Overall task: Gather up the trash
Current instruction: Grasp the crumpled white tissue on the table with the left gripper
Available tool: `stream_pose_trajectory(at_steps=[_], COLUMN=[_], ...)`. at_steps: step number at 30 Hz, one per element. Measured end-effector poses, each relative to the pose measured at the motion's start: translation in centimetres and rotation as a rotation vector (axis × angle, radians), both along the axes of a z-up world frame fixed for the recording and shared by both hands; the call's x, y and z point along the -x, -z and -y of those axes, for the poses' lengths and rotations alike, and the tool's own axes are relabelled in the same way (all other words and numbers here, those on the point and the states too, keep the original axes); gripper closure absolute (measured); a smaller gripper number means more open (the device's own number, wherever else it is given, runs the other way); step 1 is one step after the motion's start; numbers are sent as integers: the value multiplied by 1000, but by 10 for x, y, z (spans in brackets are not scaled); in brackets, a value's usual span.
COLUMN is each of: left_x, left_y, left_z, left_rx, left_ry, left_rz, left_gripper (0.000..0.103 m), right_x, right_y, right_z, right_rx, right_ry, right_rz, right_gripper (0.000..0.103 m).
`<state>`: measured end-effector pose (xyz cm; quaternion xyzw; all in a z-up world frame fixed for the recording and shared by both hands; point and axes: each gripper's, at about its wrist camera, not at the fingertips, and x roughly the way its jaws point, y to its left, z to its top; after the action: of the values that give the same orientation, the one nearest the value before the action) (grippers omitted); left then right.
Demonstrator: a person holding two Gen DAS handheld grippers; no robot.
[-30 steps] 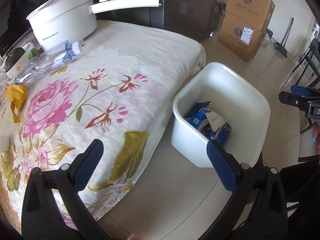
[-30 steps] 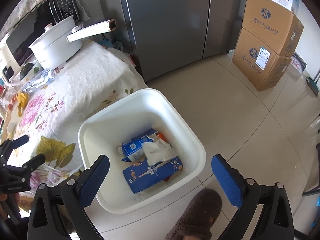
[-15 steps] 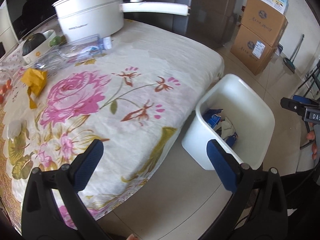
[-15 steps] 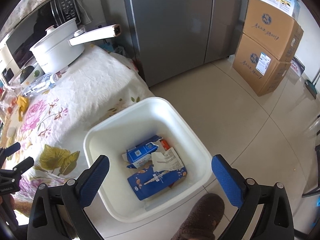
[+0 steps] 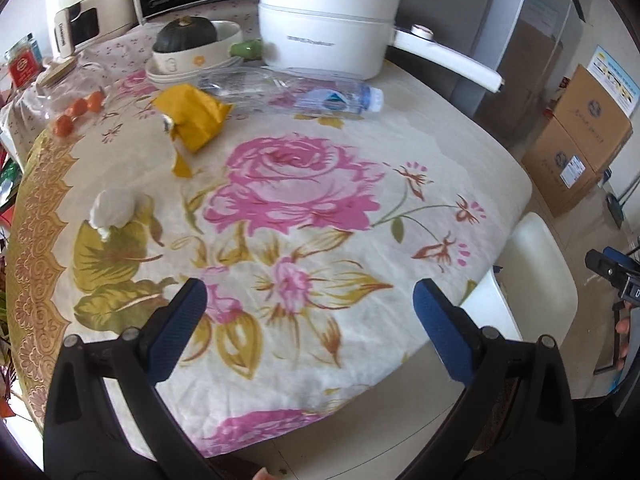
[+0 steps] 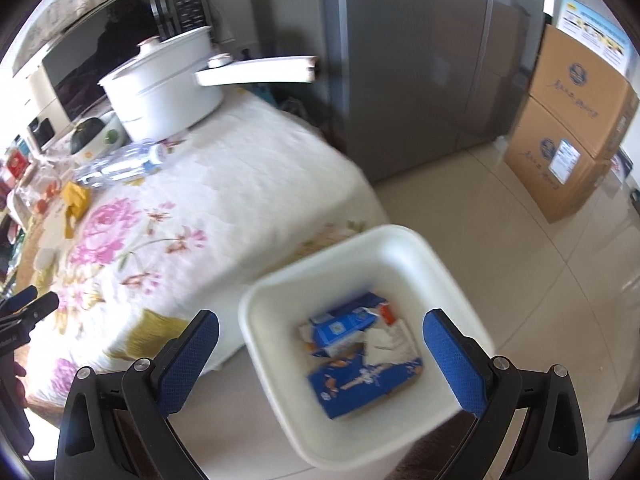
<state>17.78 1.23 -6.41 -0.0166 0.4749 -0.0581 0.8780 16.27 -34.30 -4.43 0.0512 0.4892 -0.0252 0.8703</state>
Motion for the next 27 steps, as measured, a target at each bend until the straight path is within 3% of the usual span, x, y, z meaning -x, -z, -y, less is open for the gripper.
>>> stream_pose_trajectory(at_steps=[6, 12, 17, 19, 23, 27], left_x=[-12, -16, -14, -15, -22, -31], left_y=[4, 25, 43, 48, 55, 54], left_z=[-57, -117, -155, -163, -170, -169], left_rx=[7, -33, -2, 35, 119, 128], left_ry=[-104, -218, -310, -325, -308, -275], left_rz=[9, 7, 5, -9, -12, 19], left_gripper=[1, 1, 1, 1, 13, 21], right_x=[-18, -31, -39, -42, -48, -55], right_y=[3, 11, 17, 20, 25, 34], right_z=[-47, -85, -110, -122, -139, -154], right_rx=[-1, 8, 27, 28, 35, 48], right_ry=[-69, -125, -171, -193, -226, -243], right_rz=[6, 7, 14, 21, 26, 18], right_gripper=[0, 0, 0, 0, 0, 0])
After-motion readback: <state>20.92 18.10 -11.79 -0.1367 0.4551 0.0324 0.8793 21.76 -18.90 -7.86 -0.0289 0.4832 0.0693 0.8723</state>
